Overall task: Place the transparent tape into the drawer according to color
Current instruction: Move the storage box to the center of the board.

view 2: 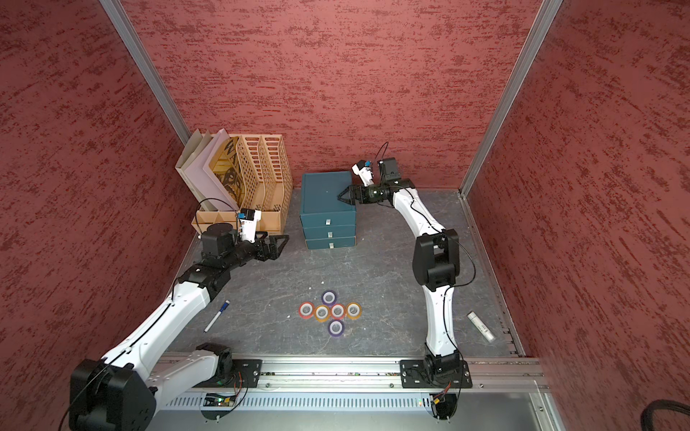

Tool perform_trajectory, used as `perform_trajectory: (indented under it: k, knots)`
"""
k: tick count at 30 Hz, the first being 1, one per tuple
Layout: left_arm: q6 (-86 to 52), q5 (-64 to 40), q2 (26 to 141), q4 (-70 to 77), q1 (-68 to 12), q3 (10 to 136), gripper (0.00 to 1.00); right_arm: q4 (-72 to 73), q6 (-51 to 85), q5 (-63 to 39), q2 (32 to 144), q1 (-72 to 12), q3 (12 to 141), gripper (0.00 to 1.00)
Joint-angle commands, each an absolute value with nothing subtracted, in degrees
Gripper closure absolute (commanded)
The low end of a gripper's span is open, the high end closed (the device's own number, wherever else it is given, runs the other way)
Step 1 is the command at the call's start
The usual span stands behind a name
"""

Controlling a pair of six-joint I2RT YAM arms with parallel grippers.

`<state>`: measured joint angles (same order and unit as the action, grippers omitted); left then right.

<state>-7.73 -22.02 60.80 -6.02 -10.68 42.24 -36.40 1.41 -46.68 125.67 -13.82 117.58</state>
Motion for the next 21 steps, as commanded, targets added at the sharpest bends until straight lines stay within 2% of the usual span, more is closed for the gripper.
perform_trajectory:
  k: [1, 6, 13, 21]
  knots:
    - [-8.46, -24.77, 62.67, -1.62, -10.97, 43.89, 0.0, -41.47, -1.84, -43.3, 123.51, -14.18, 113.74, 0.01]
    - [-12.8, -34.09, 68.97, 8.91, -11.49, 45.19, 0.0, -26.54, 6.43, -38.39, 112.41, -12.25, 103.53, 0.01]
    - [-14.51, -35.83, 77.02, 12.39, -13.9, 51.23, 0.0, -28.88, 8.03, -32.4, 104.14, -12.1, 102.04, 0.01]
    - [-14.46, -35.6, 80.21, 10.87, -18.45, 55.08, 0.0, -28.35, 11.86, -29.96, 96.43, -13.21, 91.75, 0.02]
